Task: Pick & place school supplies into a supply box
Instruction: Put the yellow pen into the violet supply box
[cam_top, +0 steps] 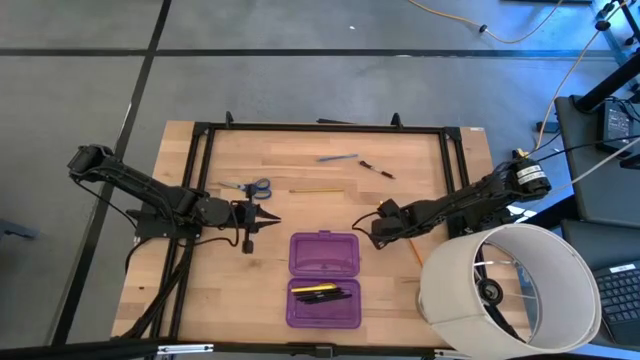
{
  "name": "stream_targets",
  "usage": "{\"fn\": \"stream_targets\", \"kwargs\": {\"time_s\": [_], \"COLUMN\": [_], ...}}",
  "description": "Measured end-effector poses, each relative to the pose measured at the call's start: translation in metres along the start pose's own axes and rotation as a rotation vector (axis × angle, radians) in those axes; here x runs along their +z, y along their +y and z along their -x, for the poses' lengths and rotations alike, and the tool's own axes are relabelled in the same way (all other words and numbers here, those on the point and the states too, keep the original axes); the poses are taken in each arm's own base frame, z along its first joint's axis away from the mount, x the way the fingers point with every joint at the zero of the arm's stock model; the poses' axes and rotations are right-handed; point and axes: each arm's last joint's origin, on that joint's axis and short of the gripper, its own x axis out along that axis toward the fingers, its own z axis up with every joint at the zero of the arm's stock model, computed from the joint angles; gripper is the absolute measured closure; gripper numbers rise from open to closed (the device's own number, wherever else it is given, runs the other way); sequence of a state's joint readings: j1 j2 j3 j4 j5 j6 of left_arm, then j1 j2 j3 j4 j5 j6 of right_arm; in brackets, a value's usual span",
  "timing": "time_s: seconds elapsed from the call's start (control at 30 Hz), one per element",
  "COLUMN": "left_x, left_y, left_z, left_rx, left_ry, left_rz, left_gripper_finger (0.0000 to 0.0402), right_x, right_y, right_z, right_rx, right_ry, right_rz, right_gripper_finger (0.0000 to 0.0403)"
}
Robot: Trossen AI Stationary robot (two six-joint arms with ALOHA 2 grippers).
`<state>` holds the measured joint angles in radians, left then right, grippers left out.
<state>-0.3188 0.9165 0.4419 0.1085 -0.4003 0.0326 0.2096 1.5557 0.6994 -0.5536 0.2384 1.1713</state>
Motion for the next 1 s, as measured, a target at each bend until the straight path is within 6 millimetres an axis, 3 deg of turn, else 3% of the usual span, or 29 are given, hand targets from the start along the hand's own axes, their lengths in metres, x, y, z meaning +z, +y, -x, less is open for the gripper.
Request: {"fn": "stream_targets", "kwargs": {"time_s": [0.57, 0.77, 1.0], "left_x": [0.0, 0.0, 0.0], "left_y": [0.0, 0.0, 0.0], "left_z": [0.0, 0.0, 0.0], "left_rx": [0.0, -0.001, -0.001], "left_ry": [0.0, 0.0, 0.0], "left_rz": [0.0, 0.0, 0.0], "left_gripper_finger": [0.0381, 0.0381, 0.0378], "right_x": [0.0, -0.003, 0.006], "right_y": [-0.002, 0.005, 0.04], "right_z": [-0.001, 0.005, 0.03], "right_rx": [-0.017, -0.007, 0.159], "right_ry": [-0.009, -0.021, -0.114], "right_rz": [0.004, 0.052, 0.169], "right_gripper_finger": [0.0328, 0.0341, 0.0337]}}
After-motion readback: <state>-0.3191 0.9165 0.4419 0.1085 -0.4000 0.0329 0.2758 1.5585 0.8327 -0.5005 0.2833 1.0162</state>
